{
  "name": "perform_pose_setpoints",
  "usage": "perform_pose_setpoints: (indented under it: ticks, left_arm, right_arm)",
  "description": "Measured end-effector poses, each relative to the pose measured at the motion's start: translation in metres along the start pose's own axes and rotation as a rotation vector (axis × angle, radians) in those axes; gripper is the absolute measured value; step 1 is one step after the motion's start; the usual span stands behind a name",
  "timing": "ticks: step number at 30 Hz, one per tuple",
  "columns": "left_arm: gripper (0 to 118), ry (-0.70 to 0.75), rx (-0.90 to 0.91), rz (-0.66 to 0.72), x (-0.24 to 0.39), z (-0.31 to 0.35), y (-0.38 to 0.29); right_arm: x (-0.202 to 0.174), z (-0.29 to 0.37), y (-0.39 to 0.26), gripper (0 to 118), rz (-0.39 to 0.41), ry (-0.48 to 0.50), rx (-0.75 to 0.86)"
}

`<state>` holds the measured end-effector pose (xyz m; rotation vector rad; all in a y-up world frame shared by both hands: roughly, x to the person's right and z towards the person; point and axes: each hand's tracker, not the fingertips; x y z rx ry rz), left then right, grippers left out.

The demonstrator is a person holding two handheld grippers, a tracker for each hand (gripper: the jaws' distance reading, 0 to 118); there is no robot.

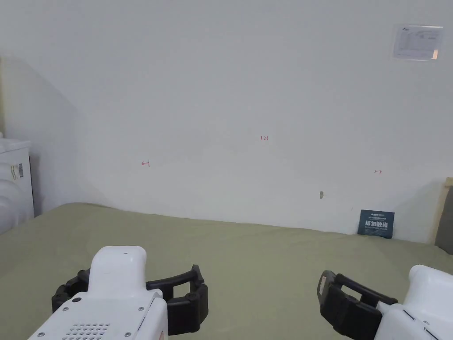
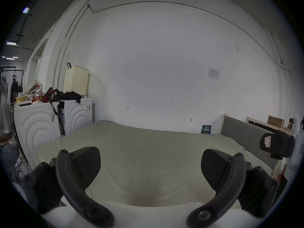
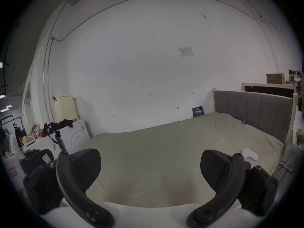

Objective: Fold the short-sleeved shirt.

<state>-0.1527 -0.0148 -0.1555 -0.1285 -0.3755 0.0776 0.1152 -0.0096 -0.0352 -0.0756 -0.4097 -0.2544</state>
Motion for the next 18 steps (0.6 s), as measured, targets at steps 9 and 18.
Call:
perform_pose_setpoints:
  ticks: [9,18]
  left_arm:
    - [118,-0.006,0.002,0.006,-0.001,-0.001,0.002]
    - [118,-0.01,0.005,0.001,0.0,-0.001,0.002]
  right_arm:
    - [-0.003,0.001,0.004,118,-0.01,0.055,-0.01]
    - [-0.012,0.002,-0.003,118,0.081,-0.01,0.017]
